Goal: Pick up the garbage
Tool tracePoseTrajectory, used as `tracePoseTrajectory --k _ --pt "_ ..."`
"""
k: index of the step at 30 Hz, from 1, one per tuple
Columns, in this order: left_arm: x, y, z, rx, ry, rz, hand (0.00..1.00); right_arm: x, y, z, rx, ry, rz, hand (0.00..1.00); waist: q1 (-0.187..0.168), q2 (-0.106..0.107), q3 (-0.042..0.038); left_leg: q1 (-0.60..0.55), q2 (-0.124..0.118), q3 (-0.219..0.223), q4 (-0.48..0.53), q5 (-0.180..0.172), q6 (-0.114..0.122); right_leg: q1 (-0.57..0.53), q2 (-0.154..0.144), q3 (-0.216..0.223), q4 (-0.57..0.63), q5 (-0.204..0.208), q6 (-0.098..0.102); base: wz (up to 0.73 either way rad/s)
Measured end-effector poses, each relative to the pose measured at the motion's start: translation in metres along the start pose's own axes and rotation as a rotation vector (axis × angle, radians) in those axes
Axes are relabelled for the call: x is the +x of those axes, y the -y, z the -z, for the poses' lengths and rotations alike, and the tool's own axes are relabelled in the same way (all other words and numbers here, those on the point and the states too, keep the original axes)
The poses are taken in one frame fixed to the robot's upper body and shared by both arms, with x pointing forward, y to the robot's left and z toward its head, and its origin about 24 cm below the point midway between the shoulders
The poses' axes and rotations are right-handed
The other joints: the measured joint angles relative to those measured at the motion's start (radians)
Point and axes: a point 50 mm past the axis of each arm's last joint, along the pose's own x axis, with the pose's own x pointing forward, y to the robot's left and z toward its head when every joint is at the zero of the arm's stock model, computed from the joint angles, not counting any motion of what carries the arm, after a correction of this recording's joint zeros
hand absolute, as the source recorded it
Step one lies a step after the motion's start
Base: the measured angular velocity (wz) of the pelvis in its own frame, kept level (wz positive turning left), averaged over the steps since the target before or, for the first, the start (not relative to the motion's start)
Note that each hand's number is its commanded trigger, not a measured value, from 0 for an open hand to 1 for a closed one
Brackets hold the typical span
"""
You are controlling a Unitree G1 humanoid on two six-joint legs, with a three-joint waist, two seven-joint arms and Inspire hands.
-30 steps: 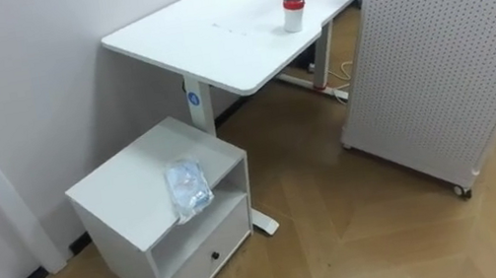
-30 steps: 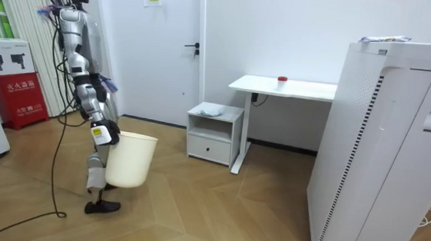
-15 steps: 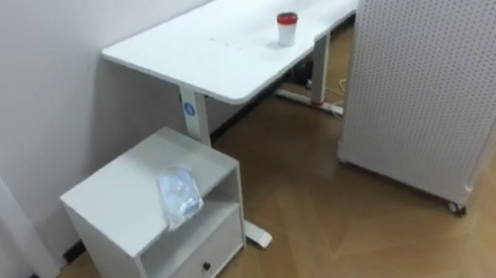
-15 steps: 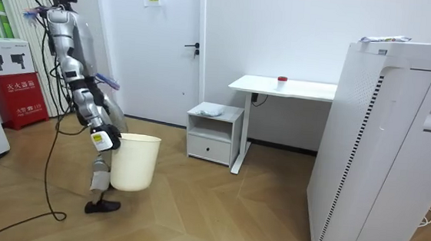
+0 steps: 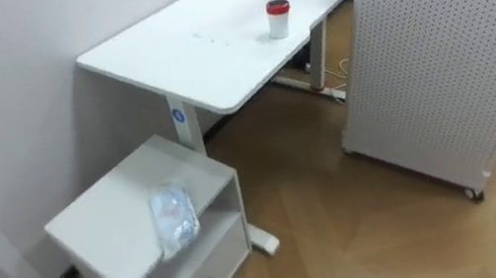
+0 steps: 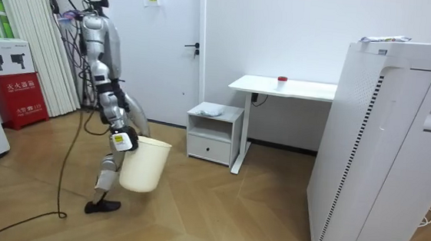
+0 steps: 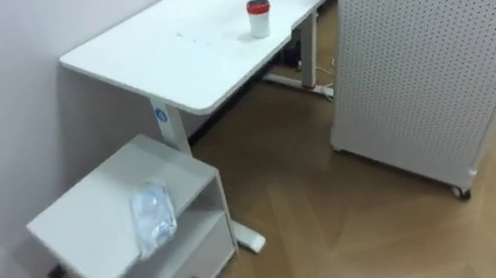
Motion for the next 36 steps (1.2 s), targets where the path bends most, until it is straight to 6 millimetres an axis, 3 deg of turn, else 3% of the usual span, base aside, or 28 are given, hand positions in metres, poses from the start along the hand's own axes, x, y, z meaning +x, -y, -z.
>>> tracePoseTrajectory --k 1,2,3,4,5,6,7,8,9,10,11,12,13,15,16,18,20,22,28,31,36 --pt "0.000 0.001 -0.004 -0.001 0.013 0.000 0.00 0.000 0.002 -0.005 0.012 0.028 0.012 1.00 0.000 0.012 0.0015 0.005 -0.008 0.003 0.035 -0.039 0.015 -0.066 -0.019 -0.028 0.179 0.010 0.018 0.00" --pt "0.001 0.001 -0.008 0.001 0.024 -0.004 0.00 0.000 0.001 -0.008 0.025 0.046 0.017 1.00 -0.003 0.015 0.0033 0.012 -0.013 0.006 0.046 -0.053 0.024 -0.103 -0.034 -0.033 0.275 0.034 0.022 0.14" --pt "0.002 0.000 -0.021 0.011 0.062 -0.015 0.00 0.000 0.000 -0.014 0.047 0.071 0.025 1.00 -0.004 0.017 0.0045 0.030 -0.021 0.012 0.057 -0.083 0.037 -0.169 -0.054 -0.027 0.437 0.115 0.030 0.14" --pt "0.003 -0.002 -0.039 0.032 0.116 -0.034 0.00 0.001 -0.003 -0.017 0.053 0.082 0.020 1.00 -0.004 0.020 0.0064 0.045 -0.027 0.003 0.055 -0.100 0.043 -0.231 -0.067 -0.031 0.551 0.220 0.025 0.14" --pt "0.004 -0.003 -0.049 0.036 0.142 -0.046 0.00 0.001 -0.007 -0.023 0.052 0.098 0.008 1.00 -0.005 0.034 0.0068 0.046 -0.027 -0.006 0.054 -0.108 0.045 -0.262 -0.066 -0.031 0.596 0.250 0.022 0.06" --pt "0.003 -0.005 -0.074 0.040 0.211 -0.067 0.00 0.002 -0.016 -0.037 0.050 0.136 -0.017 1.00 -0.003 0.031 0.0196 0.046 -0.022 -0.013 0.053 -0.117 0.048 -0.342 -0.065 -0.031 0.666 0.237 0.017 0.00" --pt "0.001 -0.004 -0.095 0.043 0.277 -0.086 0.00 0.003 -0.026 -0.056 0.035 0.183 -0.043 1.00 -0.003 0.043 0.0333 0.034 -0.008 -0.019 0.051 -0.122 0.048 -0.441 -0.044 -0.033 0.689 0.200 0.007 0.00" --pt "0.000 -0.003 -0.107 0.039 0.317 -0.089 0.00 0.003 -0.029 -0.063 0.026 0.201 -0.051 1.00 -0.004 0.050 0.0365 0.026 0.001 -0.023 0.050 -0.122 0.048 -0.490 -0.029 -0.036 0.678 0.184 -0.001 0.00" --pt "-0.005 0.002 -0.131 0.016 0.398 -0.084 0.00 0.002 -0.036 -0.076 0.020 0.242 -0.069 1.00 -0.006 0.064 0.0409 0.008 0.019 -0.033 0.048 -0.124 0.046 -0.584 0.007 -0.042 0.620 0.165 -0.004 0.10" --pt "-0.010 0.008 -0.148 0.024 0.464 -0.073 0.00 0.001 -0.043 -0.086 0.017 0.275 -0.087 1.00 -0.003 0.073 0.0401 -0.005 0.028 -0.045 0.040 -0.123 0.044 -0.650 0.035 -0.048 0.507 0.165 -0.004 0.11" --pt "-0.012 0.011 -0.154 0.033 0.492 -0.066 0.00 0.001 -0.046 -0.090 0.014 0.284 -0.095 1.00 -0.003 0.075 0.0409 -0.006 0.030 -0.047 0.035 -0.123 0.044 -0.672 0.045 -0.050 0.425 0.169 -0.006 0.10" --pt "-0.016 0.018 -0.163 0.053 0.534 -0.047 0.00 0.001 -0.050 -0.095 0.007 0.303 -0.105 1.00 -0.007 0.074 0.0399 -0.006 0.031 -0.047 0.024 -0.125 0.041 -0.688 0.057 -0.053 0.261 0.203 -0.011 0.13" --pt "-0.020 0.026 -0.174 0.052 0.563 -0.027 0.00 0.000 -0.054 -0.100 0.003 0.315 -0.114 1.00 -0.010 0.079 0.0406 -0.008 0.032 -0.056 0.023 -0.131 0.035 -0.698 0.064 -0.066 0.131 0.284 -0.018 0.18" --pt "-0.027 0.034 -0.189 0.064 0.617 -0.010 0.00 0.000 -0.058 -0.099 -0.013 0.311 -0.122 1.00 -0.020 0.082 0.0346 -0.030 0.039 -0.073 0.026 -0.138 0.024 -0.697 0.078 -0.089 0.059 0.377 -0.041 0.30" --pt "-0.032 0.036 -0.201 0.058 0.660 -0.012 0.00 0.000 -0.061 -0.101 -0.034 0.315 -0.131 1.00 -0.020 0.080 0.0352 -0.053 0.042 -0.082 0.031 -0.143 0.015 -0.712 0.085 -0.097 0.051 0.426 -0.050 0.26" --pt "-0.038 0.036 -0.215 0.046 0.709 -0.029 0.00 -0.001 -0.067 -0.109 -0.059 0.339 -0.147 1.00 -0.016 0.080 0.0369 -0.080 0.055 -0.082 0.042 -0.143 0.006 -0.734 0.090 -0.110 0.055 0.435 -0.063 -0.01" --pt "-0.044 0.036 -0.228 0.030 0.755 -0.051 0.00 -0.003 -0.073 -0.118 -0.087 0.367 -0.159 1.00 -0.028 0.080 0.0387 -0.110 0.064 -0.079 0.058 -0.140 -0.002 -0.753 0.093 -0.111 0.053 0.437 -0.066 -0.05" --pt "-0.053 0.035 -0.244 0.017 0.821 -0.073 0.00 -0.004 -0.077 -0.124 -0.096 0.389 -0.170 1.00 -0.045 0.078 0.0472 -0.122 0.071 -0.078 0.045 -0.141 -0.002 -0.766 0.100 -0.111 0.050 0.436 -0.068 0.00" --pt "-0.066 0.024 -0.268 0.015 0.915 -0.165 0.00 -0.009 -0.082 -0.135 -0.099 0.457 -0.188 1.00 -0.095 0.070 0.0663 -0.183 0.067 -0.066 0.042 -0.143 -0.006 -0.838 0.090 -0.116 0.068 0.440 -0.075 0.01" --pt "-0.072 0.018 -0.278 -0.013 0.944 -0.228 0.00 -0.009 -0.081 -0.136 -0.100 0.469 -0.168 1.00 -0.110 0.072 0.0713 -0.218 0.071 -0.065 0.059 -0.144 -0.007 -0.866 0.091 -0.116 0.071 0.450 -0.082 0.00" --pt "-0.084 0.013 -0.295 -0.057 1.000 -0.302 0.00 -0.010 -0.079 -0.139 -0.099 0.486 -0.162 1.00 -0.127 0.072 0.0726 -0.260 0.070 -0.059 0.067 -0.139 -0.012 -0.910 0.089 -0.112 0.078 0.457 -0.090 0.00"
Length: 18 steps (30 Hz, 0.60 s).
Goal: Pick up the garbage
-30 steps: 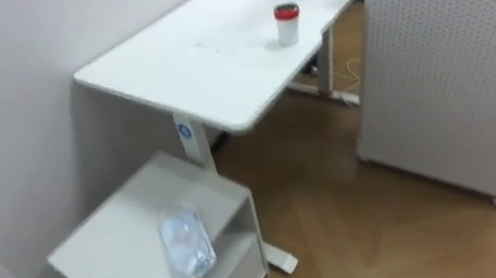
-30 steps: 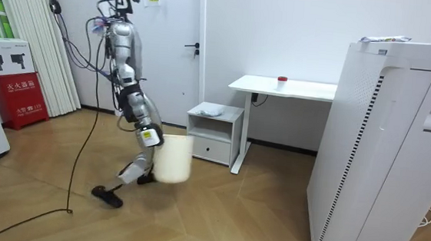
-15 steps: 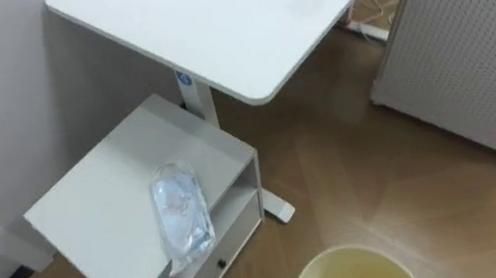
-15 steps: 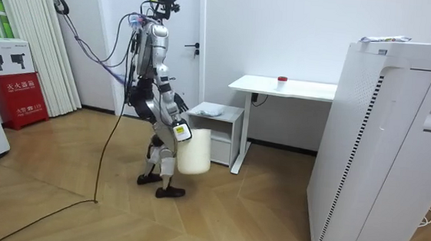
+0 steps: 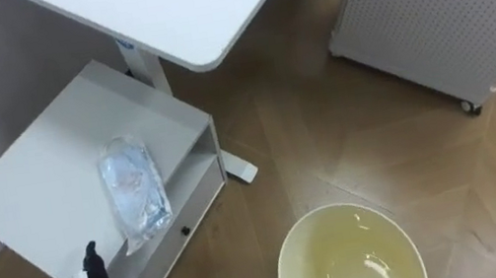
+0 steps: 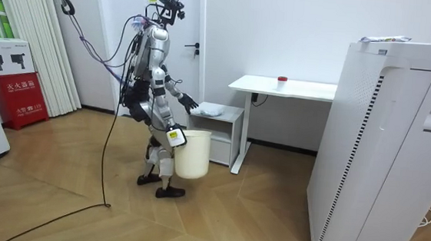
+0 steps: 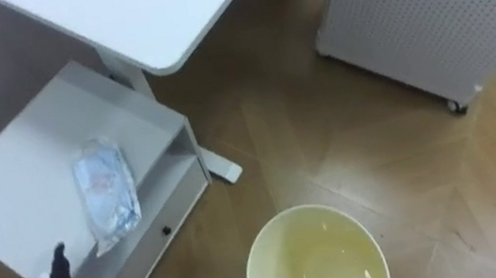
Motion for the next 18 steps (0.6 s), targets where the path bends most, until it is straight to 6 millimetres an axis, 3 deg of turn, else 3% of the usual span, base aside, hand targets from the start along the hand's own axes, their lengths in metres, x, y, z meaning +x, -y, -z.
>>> tracePoseTrajectory --k 9,18 --pt "0.016 -0.003 -0.052 -0.071 0.151 -0.092 0.00 0.000 -0.002 -0.003 -0.030 0.014 -0.014 1.00 -0.046 -0.007 0.0034 -0.062 0.006 -0.004 0.013 0.007 -0.007 -0.054 0.004 -0.005 -0.001 0.003 -0.008 0.01" --pt "0.019 -0.009 -0.056 -0.054 0.173 -0.134 0.00 0.002 -0.009 -0.013 -0.036 0.052 -0.031 1.00 -0.070 -0.005 0.0074 -0.095 0.007 -0.013 0.017 0.007 -0.006 -0.080 0.005 -0.014 -0.006 0.006 -0.008 0.02"
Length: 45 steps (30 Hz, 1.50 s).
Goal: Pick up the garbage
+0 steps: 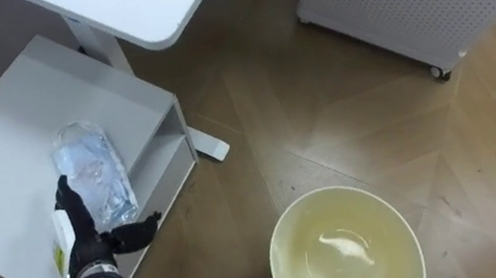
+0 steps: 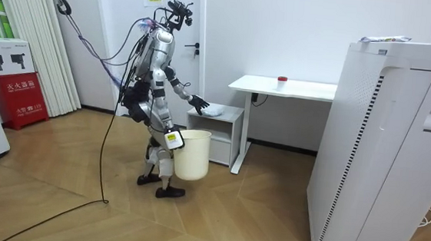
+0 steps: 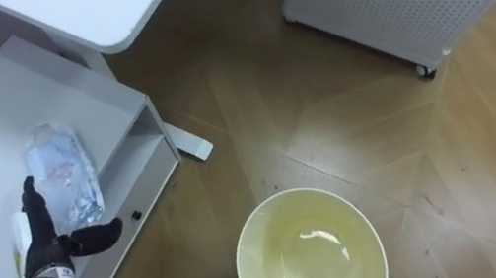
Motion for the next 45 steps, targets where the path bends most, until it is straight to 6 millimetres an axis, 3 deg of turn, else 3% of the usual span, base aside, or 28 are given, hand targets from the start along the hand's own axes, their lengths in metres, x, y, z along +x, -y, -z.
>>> tracePoseTrajectory --k 11,19,26,34,45 --pt "0.004 -0.010 0.005 0.070 0.006 -0.038 0.00 0.000 0.003 -0.004 -0.007 0.013 0.017 1.00 -0.006 0.006 0.0043 -0.047 0.002 -0.012 0.033 -0.003 -0.002 -0.037 -0.003 -0.011 0.017 0.002 -0.005 0.03" --pt "0.016 -0.025 0.000 0.333 0.121 -0.008 0.00 0.000 0.012 -0.005 0.023 -0.006 0.015 1.00 -0.029 0.025 0.0165 -0.104 0.011 -0.017 0.075 -0.010 -0.004 -0.077 0.006 -0.012 0.031 0.006 -0.009 -0.01" --pt "0.018 -0.022 -0.004 0.413 0.162 0.015 0.00 0.000 0.012 -0.005 0.036 -0.011 0.009 1.00 -0.031 0.026 0.0168 -0.119 0.014 -0.016 0.085 -0.012 -0.005 -0.090 0.015 -0.002 0.031 0.010 -0.008 -0.02" --pt "0.028 -0.018 -0.029 0.439 0.205 -0.003 0.00 0.000 0.015 -0.012 0.010 0.005 -0.010 1.00 -0.031 0.026 0.0169 -0.150 0.016 -0.015 0.098 -0.012 -0.005 -0.120 0.012 -0.003 0.040 0.013 -0.009 0.00" --pt "0.031 -0.020 -0.033 0.462 0.210 -0.014 0.00 0.001 0.012 -0.019 0.004 0.023 -0.030 1.00 -0.050 0.027 0.0175 -0.200 0.021 -0.016 0.122 -0.016 -0.006 -0.163 0.012 -0.010 0.048 0.018 -0.018 -0.01"
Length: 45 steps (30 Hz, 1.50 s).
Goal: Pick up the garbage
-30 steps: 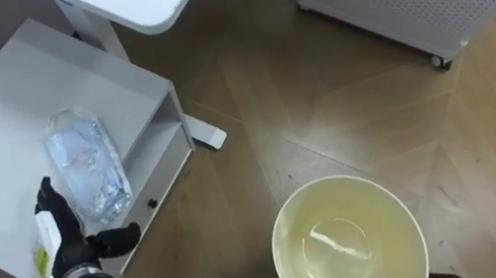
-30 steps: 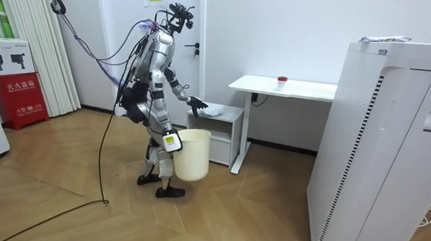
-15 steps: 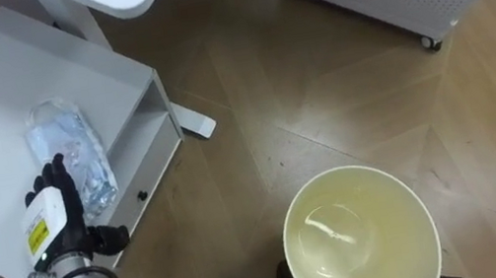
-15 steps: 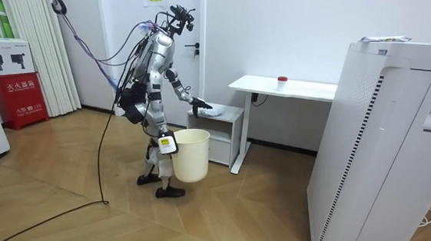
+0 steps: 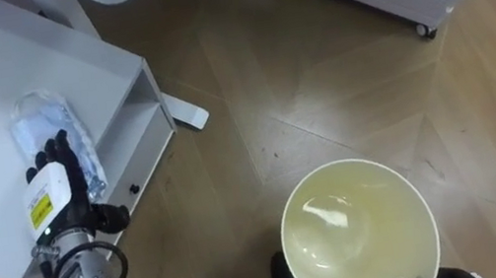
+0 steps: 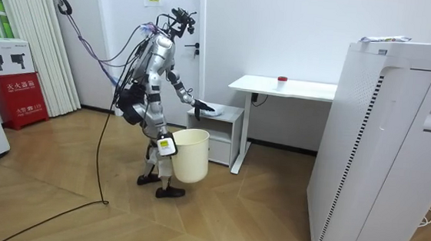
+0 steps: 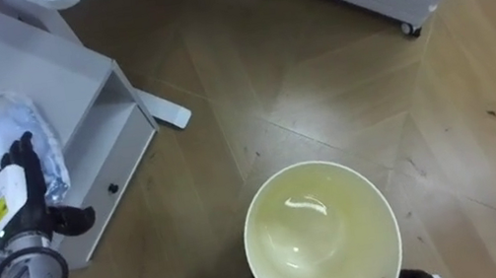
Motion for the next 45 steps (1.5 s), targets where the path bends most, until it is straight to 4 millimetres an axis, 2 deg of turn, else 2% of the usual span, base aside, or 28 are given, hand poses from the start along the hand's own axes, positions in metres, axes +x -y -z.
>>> tracePoseTrajectory --k 9,10,11,15,21,29,32,36,41,45 --pt "0.003 -0.003 0.003 0.054 -0.002 0.000 0.00 0.002 -0.003 -0.009 0.010 0.017 -0.018 1.00 -0.010 0.000 0.0003 -0.036 0.008 0.004 0.008 0.000 -0.001 -0.034 0.005 -0.002 0.001 0.008 -0.005 -0.02" --pt "0.003 -0.003 0.003 0.056 -0.005 0.007 0.95 0.002 -0.003 -0.009 0.009 0.018 -0.018 1.00 -0.010 0.000 0.0003 -0.035 0.008 0.004 0.008 0.000 -0.001 -0.034 0.005 -0.002 0.000 0.008 -0.005 0.00" --pt "0.003 -0.003 0.003 0.056 -0.006 0.009 1.00 0.002 -0.003 -0.009 0.009 0.017 -0.018 1.00 -0.010 0.000 0.0003 -0.035 0.008 0.005 0.008 0.000 -0.001 -0.034 0.005 -0.002 0.000 0.008 -0.006 0.00" --pt "0.004 -0.004 0.006 0.085 -0.016 0.018 1.00 0.003 -0.004 -0.009 0.008 0.000 -0.017 1.00 -0.014 0.000 0.0002 -0.028 0.008 0.009 0.007 0.000 -0.001 -0.029 0.005 0.001 0.000 0.009 -0.006 0.00" --pt "0.015 -0.024 0.014 0.129 -0.030 -0.039 1.00 0.005 -0.006 -0.013 0.007 -0.006 -0.007 1.00 -0.014 0.000 0.0003 -0.011 0.008 0.019 -0.004 0.002 -0.002 -0.018 0.007 0.010 -0.008 0.014 -0.007 -0.03" --pt "0.014 -0.024 0.015 0.135 -0.030 -0.047 1.00 0.005 -0.010 -0.013 -0.004 -0.009 -0.010 1.00 -0.010 -0.001 0.0004 0.027 0.007 0.018 -0.021 0.002 -0.002 0.021 0.010 0.011 -0.025 0.017 -0.003 0.00" --pt "0.008 -0.018 0.019 0.136 -0.039 -0.027 1.00 0.005 -0.012 -0.011 -0.021 -0.015 -0.018 1.00 -0.007 -0.001 0.0008 0.052 0.008 0.026 -0.041 0.005 0.000 0.041 0.013 0.019 -0.041 0.019 0.001 -0.06" --pt "-0.011 0.004 0.030 0.124 -0.076 0.063 1.00 0.004 -0.016 -0.005 -0.043 -0.027 -0.033 1.00 -0.007 -0.002 0.0011 0.110 0.007 0.037 -0.083 0.009 0.000 0.090 0.016 0.024 -0.070 0.019 0.003 -0.05" --pt "-0.022 0.017 0.029 0.003 -0.114 0.090 1.00 0.004 -0.023 -0.006 -0.034 0.001 -0.049 1.00 -0.006 -0.003 0.0011 0.120 0.008 0.035 -0.090 0.011 -0.001 0.099 0.017 0.024 -0.073 0.019 0.003 0.00" --pt "-0.041 0.035 0.037 -0.136 -0.178 0.153 1.00 0.004 -0.031 -0.003 -0.038 0.016 -0.070 1.00 -0.002 -0.011 0.0025 0.167 0.008 0.061 -0.111 0.013 0.001 0.131 0.018 0.042 -0.080 0.015 0.008 -0.07"
